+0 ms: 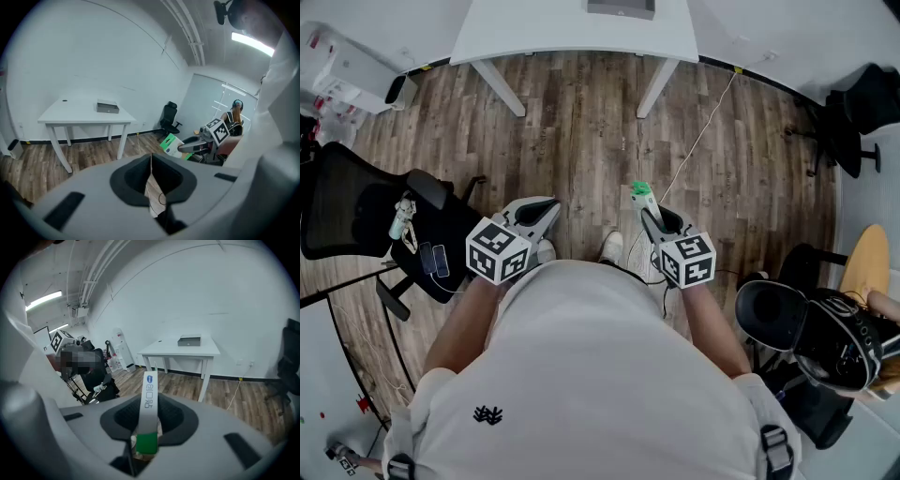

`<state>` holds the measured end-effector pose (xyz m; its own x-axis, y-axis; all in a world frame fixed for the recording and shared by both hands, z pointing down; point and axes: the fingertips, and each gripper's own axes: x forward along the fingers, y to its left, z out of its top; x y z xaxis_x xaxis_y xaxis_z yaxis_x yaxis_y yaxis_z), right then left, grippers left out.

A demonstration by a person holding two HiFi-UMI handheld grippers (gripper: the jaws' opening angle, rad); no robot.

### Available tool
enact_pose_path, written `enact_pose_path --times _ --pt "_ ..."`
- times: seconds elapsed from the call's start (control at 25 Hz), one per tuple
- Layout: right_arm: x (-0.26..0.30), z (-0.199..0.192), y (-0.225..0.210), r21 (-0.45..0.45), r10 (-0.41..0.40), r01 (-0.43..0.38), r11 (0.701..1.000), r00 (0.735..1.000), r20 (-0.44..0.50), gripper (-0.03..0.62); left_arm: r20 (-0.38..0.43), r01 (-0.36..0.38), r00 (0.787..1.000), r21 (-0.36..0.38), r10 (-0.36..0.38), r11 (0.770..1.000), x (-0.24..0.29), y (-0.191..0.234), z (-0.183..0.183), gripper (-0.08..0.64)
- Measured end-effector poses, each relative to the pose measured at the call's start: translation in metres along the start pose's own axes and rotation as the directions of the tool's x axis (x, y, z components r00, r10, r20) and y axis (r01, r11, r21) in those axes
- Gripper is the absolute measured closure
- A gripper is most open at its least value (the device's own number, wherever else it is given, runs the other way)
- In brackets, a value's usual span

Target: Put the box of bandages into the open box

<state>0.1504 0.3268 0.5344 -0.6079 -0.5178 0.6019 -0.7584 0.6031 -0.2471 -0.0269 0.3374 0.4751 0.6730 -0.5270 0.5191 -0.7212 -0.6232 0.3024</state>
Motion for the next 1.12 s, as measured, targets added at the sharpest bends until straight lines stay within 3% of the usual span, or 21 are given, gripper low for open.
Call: enact_pose_path --times 0.68,0.92,1.12 --pt "0.058 0.031 0.121 0.014 -0.046 0.046 0.999 0.999 -0.018 0.503 0.036 0.028 0.999 -0.001 -0.028 1.0 -0.108 0.073 -0.039 0.548" --pt "0.062 0.034 0.132 0.109 -0.079 0.081 0.991 0.997 -0.021 0.503 0.021 0.059 0.998 -0.032 -0.058 0.998 -0.119 0.086 -0.053 0.548" --pt "0.072 0.028 0.123 0.128 -0.098 0.099 0.987 0.995 -0.016 0.503 0.013 0.089 0.996 -0.031 -0.089 0.996 -0.099 0.095 -0.066 0.548"
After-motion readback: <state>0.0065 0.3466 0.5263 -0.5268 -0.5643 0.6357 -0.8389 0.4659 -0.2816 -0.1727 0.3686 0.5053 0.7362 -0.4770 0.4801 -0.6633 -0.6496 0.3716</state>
